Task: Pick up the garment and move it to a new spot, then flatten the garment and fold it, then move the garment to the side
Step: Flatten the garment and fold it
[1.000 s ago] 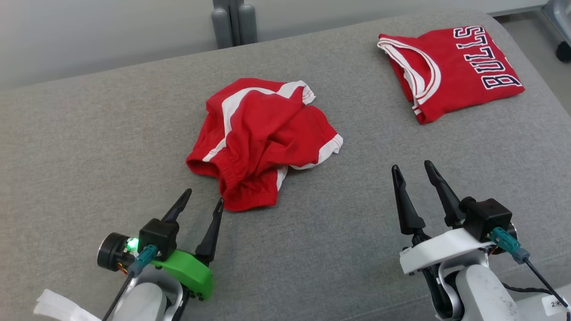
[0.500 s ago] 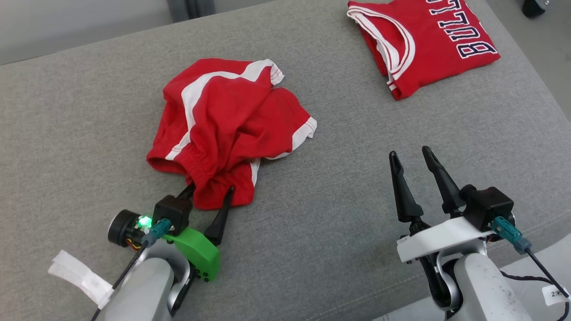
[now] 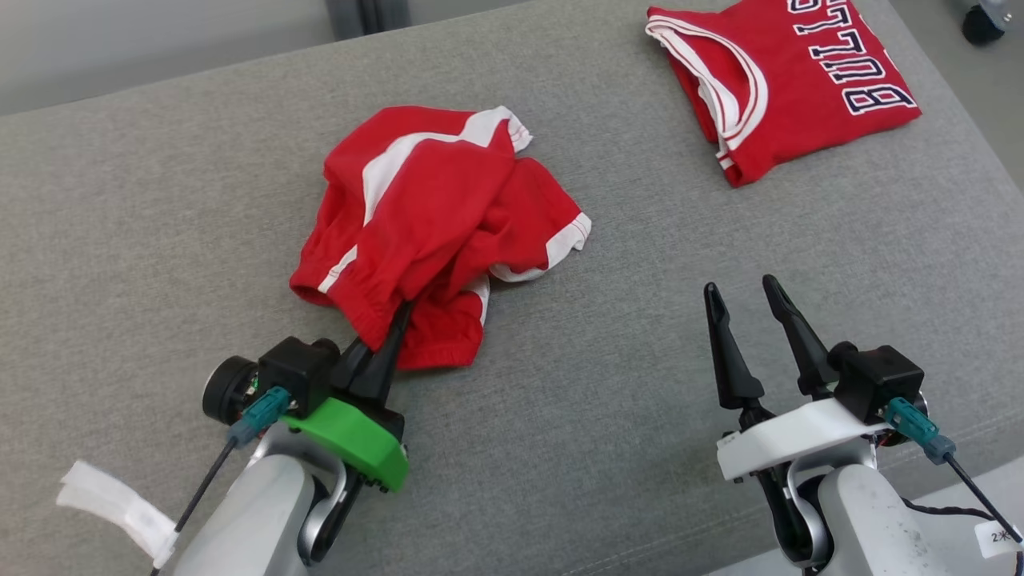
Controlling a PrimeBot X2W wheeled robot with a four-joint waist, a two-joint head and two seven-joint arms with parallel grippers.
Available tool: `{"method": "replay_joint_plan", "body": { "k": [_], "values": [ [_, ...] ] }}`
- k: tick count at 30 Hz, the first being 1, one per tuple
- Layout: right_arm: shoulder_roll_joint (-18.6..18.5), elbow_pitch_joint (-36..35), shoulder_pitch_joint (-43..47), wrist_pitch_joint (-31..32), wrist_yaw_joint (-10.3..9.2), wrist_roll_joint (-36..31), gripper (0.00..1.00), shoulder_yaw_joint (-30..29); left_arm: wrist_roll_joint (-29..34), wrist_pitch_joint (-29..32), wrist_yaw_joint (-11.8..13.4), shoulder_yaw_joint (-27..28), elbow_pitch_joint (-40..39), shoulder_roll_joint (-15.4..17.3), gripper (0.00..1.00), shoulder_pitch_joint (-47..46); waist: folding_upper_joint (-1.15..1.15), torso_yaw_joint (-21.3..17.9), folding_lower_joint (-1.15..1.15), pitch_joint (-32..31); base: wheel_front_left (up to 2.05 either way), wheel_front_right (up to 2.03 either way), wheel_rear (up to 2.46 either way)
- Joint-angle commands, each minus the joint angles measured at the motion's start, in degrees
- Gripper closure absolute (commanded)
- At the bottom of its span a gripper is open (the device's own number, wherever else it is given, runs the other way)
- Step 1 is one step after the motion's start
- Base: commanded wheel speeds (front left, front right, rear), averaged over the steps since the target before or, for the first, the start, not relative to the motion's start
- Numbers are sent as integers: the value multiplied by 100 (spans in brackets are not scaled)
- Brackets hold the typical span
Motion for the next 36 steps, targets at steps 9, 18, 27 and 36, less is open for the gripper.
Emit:
{"method": "replay_joint_plan", "body": {
  "k": [9, 18, 27, 36],
  "values": [
    [-8, 107, 151, -15, -7, -73, 0, -5, 38, 10, 96, 457, -1105, 634, 100, 811, 0, 822, 0, -429, 0, 0, 0],
    [-9, 196, 39, -15, -7, -39, 0, 149, -155, 429, 482, 963, -1913, 1348, 100, 1248, 0, 883, 0, -463, 0, 0, 0],
    [-7, 277, 70, -15, -7, -14, 0, 118, -426, 323, 563, 1255, -1278, 1303, 100, 1122, 0, 472, 0, -356, 0, 0, 0],
    [-8, 368, 14, -15, -7, -42, 0, 70, -372, 27, 361, 1232, 409, 876, 100, 571, 0, 395, 0, -316, 0, 0, 0]
  ]
}}
